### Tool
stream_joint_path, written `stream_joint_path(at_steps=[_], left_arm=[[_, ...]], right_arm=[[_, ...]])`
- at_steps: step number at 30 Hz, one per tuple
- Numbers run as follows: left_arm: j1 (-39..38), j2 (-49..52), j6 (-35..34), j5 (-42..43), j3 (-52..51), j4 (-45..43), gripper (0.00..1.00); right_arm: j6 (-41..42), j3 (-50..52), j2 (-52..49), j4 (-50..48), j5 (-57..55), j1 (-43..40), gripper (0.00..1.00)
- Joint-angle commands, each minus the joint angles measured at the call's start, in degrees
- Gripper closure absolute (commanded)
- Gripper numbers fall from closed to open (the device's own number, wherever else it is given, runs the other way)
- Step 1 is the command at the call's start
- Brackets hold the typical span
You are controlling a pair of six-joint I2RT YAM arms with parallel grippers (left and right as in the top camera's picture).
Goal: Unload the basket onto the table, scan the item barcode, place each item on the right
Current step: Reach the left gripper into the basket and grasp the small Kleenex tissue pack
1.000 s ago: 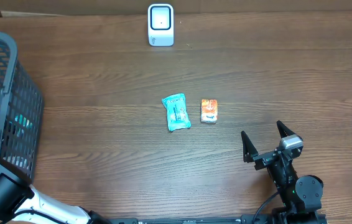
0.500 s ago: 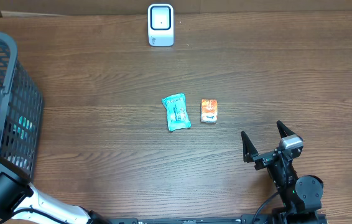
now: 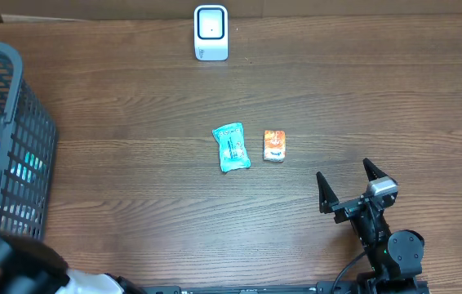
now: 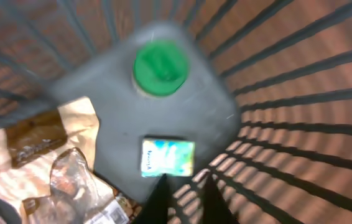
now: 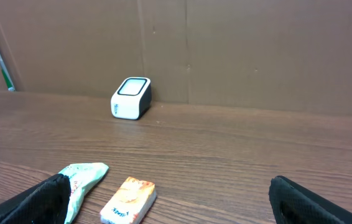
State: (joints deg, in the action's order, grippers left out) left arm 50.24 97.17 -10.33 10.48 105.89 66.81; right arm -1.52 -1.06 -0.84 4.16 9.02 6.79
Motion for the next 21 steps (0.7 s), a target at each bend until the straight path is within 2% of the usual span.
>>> stream_joint_path(at_steps=[1,2,5,15,18,21], left_arm=[[-0.28,-1.60,-2.51,-0.11,0.72,1.40,0.56],[-0.39,-1.29,-2.01,-0.35,0.35,1.86,0.48],[-0.68,0.02,0.79,-0.35,-1.84,2.01,0.43],[-1.03,8.72,5.68,-0.92,-13.66,-1.86,0.60],[-0.98,10.93,5.66,-1.53,-17.73,-5.31,0.60],[-0.98,11.50,5.66,-1.88,-21.00,-9.57,0.55]], right_arm=[[0.15,0.59,0.66,-0.20,0.00,0.22,0.00],[0.15,0.59,0.66,-0.20,0.00,0.24,0.00],[0.15,0.59,0.66,-0.20,0.00,0.24,0.00],[0.17,0.59,0.66,-0.20,0.00,0.24,0.00],[0.15,0.59,0.66,-0.20,0.00,0.24,0.00],[0.15,0.59,0.66,-0.17,0.00,0.22,0.00]])
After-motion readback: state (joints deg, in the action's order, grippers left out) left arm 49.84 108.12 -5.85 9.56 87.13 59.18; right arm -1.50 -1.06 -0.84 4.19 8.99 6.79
